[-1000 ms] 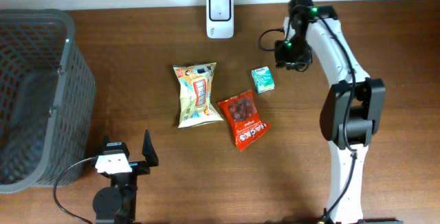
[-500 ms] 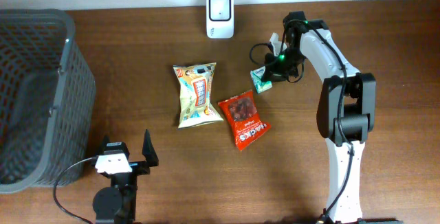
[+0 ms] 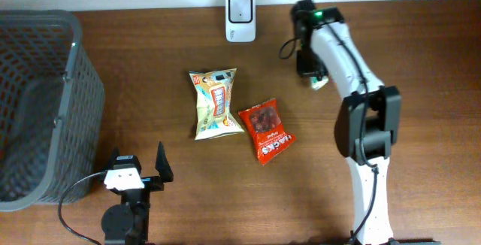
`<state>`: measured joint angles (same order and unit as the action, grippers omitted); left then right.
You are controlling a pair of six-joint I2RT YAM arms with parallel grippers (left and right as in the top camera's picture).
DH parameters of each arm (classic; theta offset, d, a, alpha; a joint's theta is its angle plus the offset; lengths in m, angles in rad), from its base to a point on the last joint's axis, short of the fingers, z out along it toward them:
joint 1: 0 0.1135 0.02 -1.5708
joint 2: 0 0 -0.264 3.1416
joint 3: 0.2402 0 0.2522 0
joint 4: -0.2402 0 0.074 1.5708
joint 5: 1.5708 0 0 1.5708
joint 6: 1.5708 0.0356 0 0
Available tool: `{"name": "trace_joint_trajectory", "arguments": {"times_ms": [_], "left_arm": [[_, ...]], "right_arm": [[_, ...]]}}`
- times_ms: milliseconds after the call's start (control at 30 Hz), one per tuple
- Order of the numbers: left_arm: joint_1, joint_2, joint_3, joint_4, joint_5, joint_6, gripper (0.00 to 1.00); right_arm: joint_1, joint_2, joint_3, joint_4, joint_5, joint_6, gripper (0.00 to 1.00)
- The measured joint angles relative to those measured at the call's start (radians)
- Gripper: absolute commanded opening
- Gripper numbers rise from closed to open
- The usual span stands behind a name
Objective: Scan the item barcode
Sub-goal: 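Carry the green Kleenex pack to the white scanner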
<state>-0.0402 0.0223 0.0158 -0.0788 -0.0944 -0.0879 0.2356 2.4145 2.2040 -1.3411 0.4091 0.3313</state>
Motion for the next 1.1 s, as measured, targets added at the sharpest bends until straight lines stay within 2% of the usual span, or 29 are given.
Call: {"name": "trace_joint_trajectory", "arguments": {"times_ms": [133,300,367,433,600,667,700,867,967,1100], "left_arm": [[0.0,0.0,0.0,0.0,0.0,0.0,0.99],[0.0,0.0,0.0,0.0,0.0,0.0,0.99],[0.0,0.0,0.0,0.0,0.0,0.0,0.99],[0.0,0.0,0.0,0.0,0.0,0.0,0.99],[0.0,0.0,0.0,0.0,0.0,0.0,0.99],[0.0,0.0,0.0,0.0,0.0,0.0,0.99],[0.0,0.0,0.0,0.0,0.0,0.0,0.99],[0.0,0.0,0.0,0.0,0.0,0.0,0.99],[0.0,0.0,0.0,0.0,0.0,0.0,0.99],[0.0,0.0,0.0,0.0,0.0,0.0,0.99]], "right_arm": [[0.105,0.0,-0.007,0.01,0.223,0.083,0.04],[0.201,0.0,-0.099,0.084,0.303,0.138,0.05],[0.225,0.0,-0.147,0.135,0.312,0.156,0.18],[0.24,0.0,-0.183,0.16,0.315,0.171,0.19],[0.273,0.003,-0.214,0.163,0.27,0.182,0.24],[0.291,0.003,-0.214,0.164,0.252,0.184,0.47],[0.301,0.003,-0.213,0.165,0.244,0.185,0.5],[0.343,0.003,-0.154,0.137,0.142,0.189,0.54],[0.344,0.003,-0.063,0.076,0.079,0.186,0.6],[0.295,0.003,0.098,-0.003,-0.04,0.132,0.59]]}}
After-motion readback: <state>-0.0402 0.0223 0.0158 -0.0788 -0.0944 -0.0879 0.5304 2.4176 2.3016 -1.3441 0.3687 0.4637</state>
